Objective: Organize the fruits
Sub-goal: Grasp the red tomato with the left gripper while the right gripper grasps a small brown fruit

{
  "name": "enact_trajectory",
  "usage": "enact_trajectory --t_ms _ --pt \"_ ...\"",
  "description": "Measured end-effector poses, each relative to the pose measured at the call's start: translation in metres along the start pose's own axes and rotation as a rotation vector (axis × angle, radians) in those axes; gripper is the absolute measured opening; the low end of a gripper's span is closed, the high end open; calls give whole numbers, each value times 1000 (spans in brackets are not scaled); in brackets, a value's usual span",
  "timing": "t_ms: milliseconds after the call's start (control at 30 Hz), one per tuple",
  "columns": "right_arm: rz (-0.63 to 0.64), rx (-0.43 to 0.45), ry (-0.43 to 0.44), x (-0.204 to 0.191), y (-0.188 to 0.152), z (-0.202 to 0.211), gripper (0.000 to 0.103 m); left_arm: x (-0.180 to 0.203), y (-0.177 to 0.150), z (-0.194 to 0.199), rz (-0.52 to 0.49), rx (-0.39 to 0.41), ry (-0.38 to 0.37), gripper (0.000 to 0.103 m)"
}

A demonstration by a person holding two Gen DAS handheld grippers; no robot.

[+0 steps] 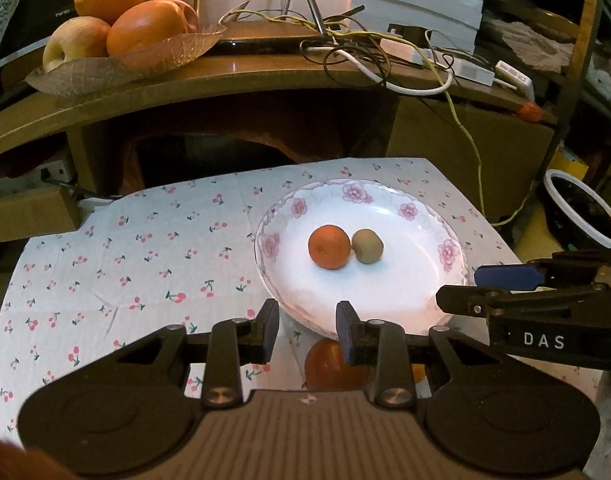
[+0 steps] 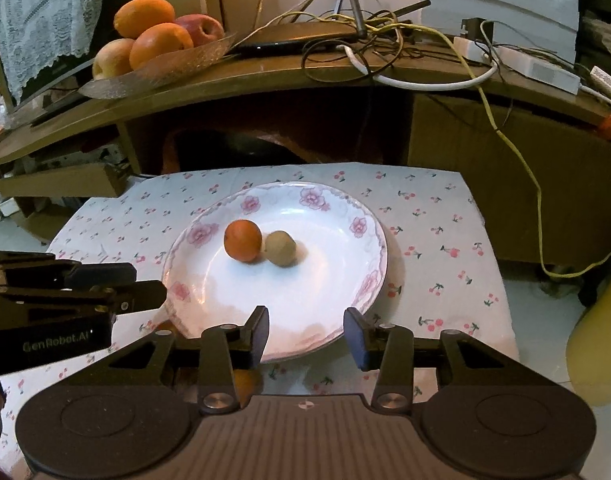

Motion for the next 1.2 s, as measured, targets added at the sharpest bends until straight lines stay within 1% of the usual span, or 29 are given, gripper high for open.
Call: enact_trajectory --t_ms 167,467,600,733,900,1000,1067,1200 --pt "17 -24 27 -3 -8 9 45 -1 -4 7 -9 -11 -14 37" --pt "5 -91 94 -13 -28 21 45 -3 -8 25 -26 -16 -53 37" --pt "18 -124 141 -24 -38 25 45 -3 -15 34 -32 -36 -80 38" --pt "51 -147 176 -36 -47 24 45 0 -26 41 -43 -71 -119 38" --pt "84 -173 195 -46 -55 18 45 3 -35 48 -59 -98 -164 39" --pt "94 -178 206 -50 -57 14 45 4 -40 52 -63 -111 -187 42" --pt "104 -183 206 -52 -59 11 45 4 -44 54 -69 -120 -198 42" --pt "128 -171 206 -55 -59 9 46 6 -48 56 -73 -134 -227 42"
Point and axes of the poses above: each gripper's, at about its wrist camera, not at the fingertips, and z roughly against the way its jaws point, x to its right, y to its top, the point moved 6 cm from there along -z, roughly the way its jaws point, and after that the axes turned 15 degrees about x, right-handed, at the moved point
